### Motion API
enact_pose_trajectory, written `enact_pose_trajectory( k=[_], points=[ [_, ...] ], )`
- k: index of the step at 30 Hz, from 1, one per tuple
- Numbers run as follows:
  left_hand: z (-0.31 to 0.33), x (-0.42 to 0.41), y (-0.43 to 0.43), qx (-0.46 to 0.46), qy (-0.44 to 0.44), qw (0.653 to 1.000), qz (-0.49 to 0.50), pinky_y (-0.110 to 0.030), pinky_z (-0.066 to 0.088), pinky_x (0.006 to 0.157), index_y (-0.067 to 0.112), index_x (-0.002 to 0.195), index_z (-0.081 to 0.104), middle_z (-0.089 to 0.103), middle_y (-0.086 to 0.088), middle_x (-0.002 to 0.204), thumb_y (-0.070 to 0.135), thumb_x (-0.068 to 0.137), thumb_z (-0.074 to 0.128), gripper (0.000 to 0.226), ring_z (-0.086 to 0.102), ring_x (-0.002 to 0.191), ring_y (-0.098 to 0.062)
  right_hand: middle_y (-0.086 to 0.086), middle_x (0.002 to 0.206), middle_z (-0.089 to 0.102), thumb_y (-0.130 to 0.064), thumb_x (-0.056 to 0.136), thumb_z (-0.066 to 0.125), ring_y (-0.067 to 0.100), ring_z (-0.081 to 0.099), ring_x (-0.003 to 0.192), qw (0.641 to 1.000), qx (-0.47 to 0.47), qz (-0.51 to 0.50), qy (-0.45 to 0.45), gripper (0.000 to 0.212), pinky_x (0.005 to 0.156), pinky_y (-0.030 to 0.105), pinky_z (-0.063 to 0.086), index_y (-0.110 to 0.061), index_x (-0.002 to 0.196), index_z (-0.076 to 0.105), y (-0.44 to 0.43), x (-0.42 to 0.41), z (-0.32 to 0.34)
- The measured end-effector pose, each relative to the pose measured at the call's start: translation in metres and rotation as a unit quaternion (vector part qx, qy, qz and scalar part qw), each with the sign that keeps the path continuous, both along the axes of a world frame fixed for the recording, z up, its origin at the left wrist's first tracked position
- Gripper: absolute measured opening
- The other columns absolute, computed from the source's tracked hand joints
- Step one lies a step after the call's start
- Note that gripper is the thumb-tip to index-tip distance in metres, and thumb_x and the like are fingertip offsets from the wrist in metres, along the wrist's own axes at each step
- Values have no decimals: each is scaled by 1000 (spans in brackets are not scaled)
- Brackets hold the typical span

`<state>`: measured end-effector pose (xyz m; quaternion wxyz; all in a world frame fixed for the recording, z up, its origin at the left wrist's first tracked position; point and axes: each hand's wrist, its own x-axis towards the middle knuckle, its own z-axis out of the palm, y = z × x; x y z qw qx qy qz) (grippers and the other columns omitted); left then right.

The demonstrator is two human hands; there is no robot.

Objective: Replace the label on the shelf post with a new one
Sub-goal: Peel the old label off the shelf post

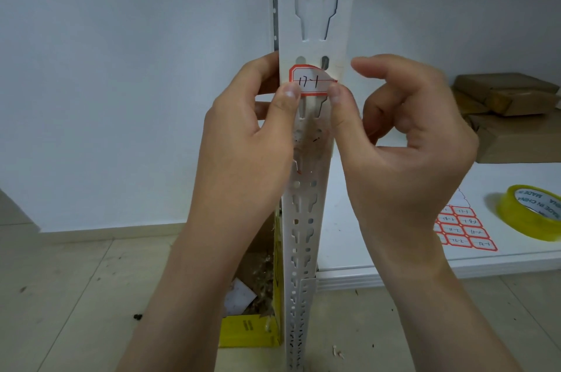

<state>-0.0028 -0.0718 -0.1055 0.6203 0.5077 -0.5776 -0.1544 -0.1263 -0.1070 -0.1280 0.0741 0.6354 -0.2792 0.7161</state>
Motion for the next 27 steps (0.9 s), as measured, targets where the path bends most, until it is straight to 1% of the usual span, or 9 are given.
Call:
enact_pose_trajectory(
  k=[2,6,9,12,16,18,20,24,27],
  points=[
    [0,0,0,1,-3,1000,1,-40,63,93,24,138,62,73,10,123,26,107,49,34,72,110,-13,-5,74,53,-14,96,76,15,52,58,1000,7,-4,1,18,58,19,47,-2,109,74,-1,-1,0],
    [0,0,0,-1,-7,1000,4,-35,63,91,28,136,64,73,15,119,26,108,48,31,71,107,-7,-8,77,56,-20,96,79,7,49,63,999,30,-14,10,18,62,9,41,-7,108,78,-3,-1,-1],
    [0,-1,0,-4,-5,1000,5,-36,63,91,29,134,65,74,16,117,27,108,48,32,72,106,-7,-8,77,58,-22,97,77,6,51,64,999,37,-16,9,16,61,13,43,-9,105,80,-4,0,-1],
    [0,-1,1,-3,4,1000,5,-36,64,89,30,133,67,74,16,117,31,104,50,33,73,106,-9,-8,78,60,-20,97,76,6,51,66,999,42,-7,5,13,62,9,42,-9,102,80,-3,0,0],
    [0,-1,1,4,1,1000,6,-26,64,86,32,135,65,73,19,119,29,104,58,32,73,104,-8,-2,77,65,-19,98,74,9,53,65,999,48,-9,11,12,58,16,44,-9,100,80,-3,0,1],
    [-1,-1,0,5,-1,1000,6,-22,63,85,32,136,64,72,20,120,28,103,59,33,73,104,-7,-4,76,63,-19,99,73,9,52,64,999,48,-11,15,12,58,15,44,-9,99,79,-2,0,1],
    [-1,-1,0,5,2,1000,-1,-24,63,85,30,136,64,73,18,121,26,104,60,33,73,104,-10,-3,74,62,-18,99,73,9,51,62,999,45,-12,18,12,57,17,44,-8,96,79,-3,0,1],
    [-1,0,0,0,7,1000,-7,-18,61,83,29,136,65,73,17,119,24,104,60,33,74,100,-8,-7,74,55,-16,99,73,8,47,61,999,39,-6,22,12,59,10,39,-6,94,78,-2,2,2],
    [-1,0,0,-2,5,1000,-9,-18,61,82,30,137,64,73,18,119,24,104,60,34,74,100,-7,-7,73,53,-16,99,72,11,48,60,999,37,-6,25,13,57,17,40,-7,94,78,-2,2,2]
  ],
)
